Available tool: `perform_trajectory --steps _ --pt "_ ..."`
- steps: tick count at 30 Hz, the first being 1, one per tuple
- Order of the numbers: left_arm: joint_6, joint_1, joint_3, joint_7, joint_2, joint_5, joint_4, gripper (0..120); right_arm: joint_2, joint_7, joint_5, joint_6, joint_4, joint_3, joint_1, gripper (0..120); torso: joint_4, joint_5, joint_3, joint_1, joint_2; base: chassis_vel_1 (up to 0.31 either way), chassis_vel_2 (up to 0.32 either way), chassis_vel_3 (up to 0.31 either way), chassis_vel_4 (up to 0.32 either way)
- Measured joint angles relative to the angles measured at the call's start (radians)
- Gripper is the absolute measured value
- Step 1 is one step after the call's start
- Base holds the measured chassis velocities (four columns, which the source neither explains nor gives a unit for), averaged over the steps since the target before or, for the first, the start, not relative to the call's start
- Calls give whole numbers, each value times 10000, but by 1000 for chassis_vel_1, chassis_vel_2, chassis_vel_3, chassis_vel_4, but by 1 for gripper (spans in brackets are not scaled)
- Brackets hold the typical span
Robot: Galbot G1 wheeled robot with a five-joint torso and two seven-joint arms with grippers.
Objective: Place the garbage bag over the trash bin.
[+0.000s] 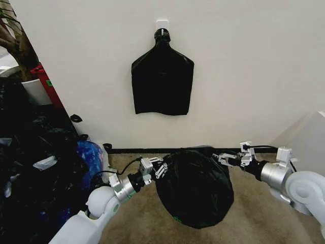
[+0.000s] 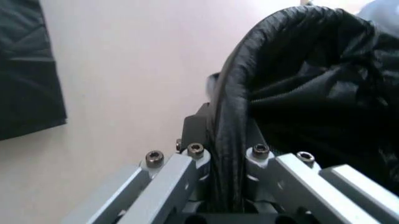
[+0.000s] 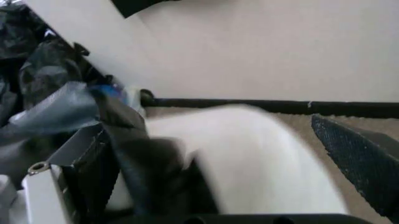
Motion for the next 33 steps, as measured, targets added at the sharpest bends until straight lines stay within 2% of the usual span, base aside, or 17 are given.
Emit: perform_trajectory --steps 9,16,25,33 --pt "-4 287 -46 168 229 -11 -472 4 1 -169 -319 24 -1056 -679 942 100 1 1 1 0 0 0 0 0 0" --pt "60 348 -10 159 182 -118 -561 4 8 -512 -695 110 -1556 -734 895 100 1 1 1 0 0 0 0 0 0" --pt "123 155 47 -61 -21 -424 142 4 -102 -462 -471 194 -1082 -356 283 100 0 1 0 0 0 0 0 0 0" --pt "110 -20 -8 -211 -114 -676 979 4 -236 -66 987 93 -560 33 26 100 0 0 0 0 0 0 0 0 0"
